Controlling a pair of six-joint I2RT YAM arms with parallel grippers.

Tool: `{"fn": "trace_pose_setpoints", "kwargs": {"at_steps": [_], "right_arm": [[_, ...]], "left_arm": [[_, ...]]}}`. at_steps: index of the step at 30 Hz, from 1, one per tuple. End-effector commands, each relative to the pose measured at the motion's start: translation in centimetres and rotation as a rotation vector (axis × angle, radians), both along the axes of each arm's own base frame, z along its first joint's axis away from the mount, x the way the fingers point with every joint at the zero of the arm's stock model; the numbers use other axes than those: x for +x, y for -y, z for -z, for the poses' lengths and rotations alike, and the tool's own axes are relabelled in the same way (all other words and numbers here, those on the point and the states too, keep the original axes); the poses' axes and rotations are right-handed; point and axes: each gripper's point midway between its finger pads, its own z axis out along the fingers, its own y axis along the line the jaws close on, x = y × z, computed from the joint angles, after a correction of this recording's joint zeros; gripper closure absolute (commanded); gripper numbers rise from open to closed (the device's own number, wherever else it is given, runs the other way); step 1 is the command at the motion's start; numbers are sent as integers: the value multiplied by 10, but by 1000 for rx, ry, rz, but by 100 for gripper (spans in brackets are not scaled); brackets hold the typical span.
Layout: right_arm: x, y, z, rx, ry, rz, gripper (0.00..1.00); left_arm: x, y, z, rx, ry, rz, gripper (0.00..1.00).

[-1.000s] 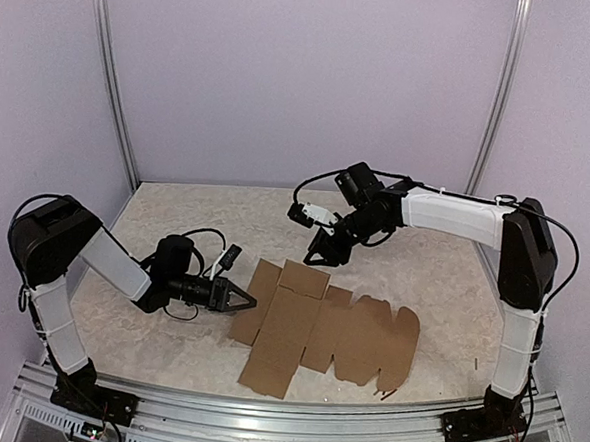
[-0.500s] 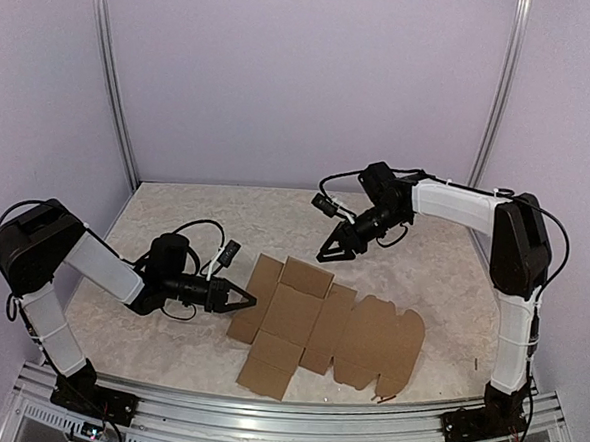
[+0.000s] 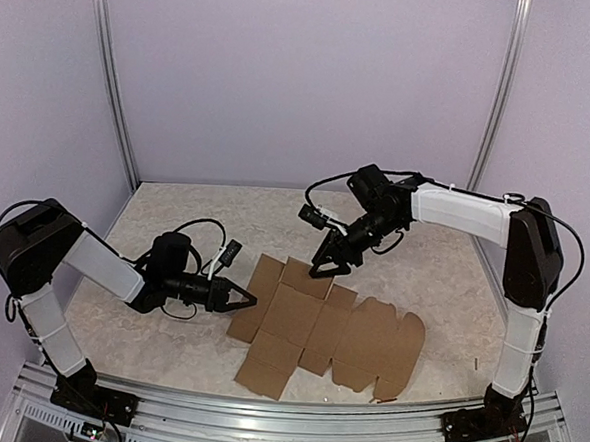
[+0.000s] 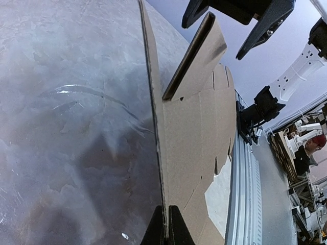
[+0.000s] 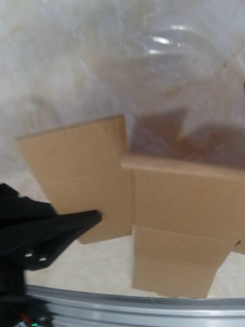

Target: Fold the paper box

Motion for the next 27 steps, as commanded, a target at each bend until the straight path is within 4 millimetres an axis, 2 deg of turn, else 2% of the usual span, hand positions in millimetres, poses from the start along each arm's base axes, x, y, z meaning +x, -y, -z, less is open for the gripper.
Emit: {"fn": "trace_pose_setpoints", "kwargs": {"at_steps": [1,6,8,11,13,15,18,22,23,25,27], "right_arm": [[3,-3,24,-75,-23,11,47],[4,-8,26,-65,-99,5,75],[1,-9,20,-21,-170,-4,81],[-2,-7,9,47,-263,-20,83],[-4,-5,5,75,-324,-27,80],[-3,-2,3,87,-373,-26,69],[18,11,-16,125,-347,14,55],[64,49,-63,107,-78,134,39],[74,61,-65,47,26,186,37],[76,73,-83,23,205,227,34],[64,76,-96,33,333,242,34]], "left_arm": [[-1,3,-16,-28,69,20,97],[-3,3,-19,-27,113,30,97],[-4,4,-19,-17,135,34,97],[-6,5,-16,-1,166,41,96],[-6,5,-15,6,180,38,96],[-2,6,-17,8,184,30,96],[11,6,-16,30,151,6,97],[38,5,0,87,6,-43,98],[44,6,2,94,-16,-50,98],[53,9,9,109,-39,-53,98],[62,15,13,114,-63,-43,98]]}}
